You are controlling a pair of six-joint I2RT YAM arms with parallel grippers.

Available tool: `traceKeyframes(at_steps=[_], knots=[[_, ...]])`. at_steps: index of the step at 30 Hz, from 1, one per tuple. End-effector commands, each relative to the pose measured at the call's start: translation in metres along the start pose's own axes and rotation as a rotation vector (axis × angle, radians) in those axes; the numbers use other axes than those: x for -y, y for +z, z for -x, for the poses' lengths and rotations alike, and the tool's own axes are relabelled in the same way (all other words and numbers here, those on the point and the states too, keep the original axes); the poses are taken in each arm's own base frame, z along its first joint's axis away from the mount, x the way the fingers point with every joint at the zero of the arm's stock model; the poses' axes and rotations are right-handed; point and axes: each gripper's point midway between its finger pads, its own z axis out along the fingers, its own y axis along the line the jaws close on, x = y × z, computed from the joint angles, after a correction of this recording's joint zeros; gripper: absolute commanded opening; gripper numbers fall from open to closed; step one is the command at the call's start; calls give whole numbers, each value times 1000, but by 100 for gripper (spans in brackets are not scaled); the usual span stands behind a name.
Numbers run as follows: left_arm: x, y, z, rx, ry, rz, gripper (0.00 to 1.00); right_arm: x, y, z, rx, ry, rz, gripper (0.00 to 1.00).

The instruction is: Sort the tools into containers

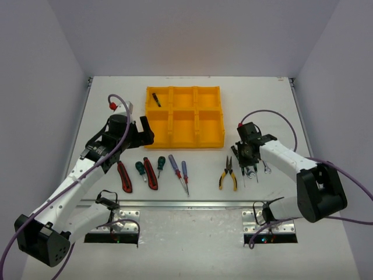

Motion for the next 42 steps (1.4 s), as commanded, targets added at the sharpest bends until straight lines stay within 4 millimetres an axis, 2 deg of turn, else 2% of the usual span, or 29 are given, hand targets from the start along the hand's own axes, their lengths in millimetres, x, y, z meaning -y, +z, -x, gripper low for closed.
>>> traceKeyframes(at_steps=[1, 4, 5, 6, 7, 9, 11, 12, 14, 16, 19, 23, 24, 25, 26, 29, 31, 33, 34, 35, 37, 39, 40, 41, 42], knots=[[10, -2, 18, 54, -6, -37, 100, -2, -10, 4, 37, 30, 22, 0], [18, -4, 21, 53, -21, -69, 100, -13, -23, 18, 111, 15, 94, 0], [24, -4, 24, 57, -31, -99, 100, -29, -31, 22, 134, -4, 194, 0], [34, -4, 26, 55, -44, -145, 100, -47, -46, 37, 225, -24, 303, 0], [55, -5, 26, 40, -69, -254, 100, -70, -58, 36, 246, -67, 443, 0], [104, -15, 8, -55, -139, -526, 100, -107, -97, 53, 386, -129, 674, 0], [151, -30, 16, -16, -161, -762, 100, -138, -132, 54, 458, -208, 890, 0], [171, -38, 12, -26, -187, -858, 100, -149, -146, 50, 474, -237, 964, 0], [199, -50, 4, -53, -222, -985, 100, -167, -169, 46, 519, -295, 1058, 0], [217, -56, 3, -58, -234, -1046, 100, -180, -188, 45, 559, -352, 1114, 0], [233, -58, 2, -73, -236, -1083, 96, -191, -206, 47, 593, -351, 1179, 0], [238, -51, -7, -97, -237, -1062, 85, -193, -218, 54, 628, -326, 1209, 0], [239, -51, -10, -104, -236, -1064, 77, -194, -221, 55, 633, -327, 1215, 0], [240, -51, -11, -106, -235, -1067, 75, -194, -221, 55, 634, -328, 1216, 0], [240, -51, -13, -112, -237, -1073, 68, -195, -223, 58, 638, -321, 1218, 0], [243, -53, -16, -119, -236, -1090, 58, -200, -229, 60, 631, -328, 1246, 0], [245, -52, -17, -122, -234, -1094, 42, -203, -231, 60, 625, -332, 1264, 0], [249, -55, -16, -122, -223, -1111, 11, -203, -230, 60, 629, -327, 1261, 0], [251, -56, -16, -125, -215, -1115, 2, -203, -230, 61, 634, -321, 1254, 0], [252, -56, -14, -123, -211, -1117, 0, -202, -229, 63, 640, -311, 1242, 0], [249, -44, -16, -135, -202, -1052, 0, -197, -224, 68, 648, -282, 1193, 17], [230, -6, -9, -94, -187, -803, 0, -183, -206, 79, 627, -186, 1041, 88], [214, 19, 19, 20, -187, -626, 0, -166, -189, 87, 612, -109, 895, 98], [183, 42, 12, -3, -163, -418, 0, -152, -185, 97, 616, -54, 787, 99], [159, 58, 21, 40, -144, -270, 0, -137, -177, 101, 611, -9, 685, 99]])
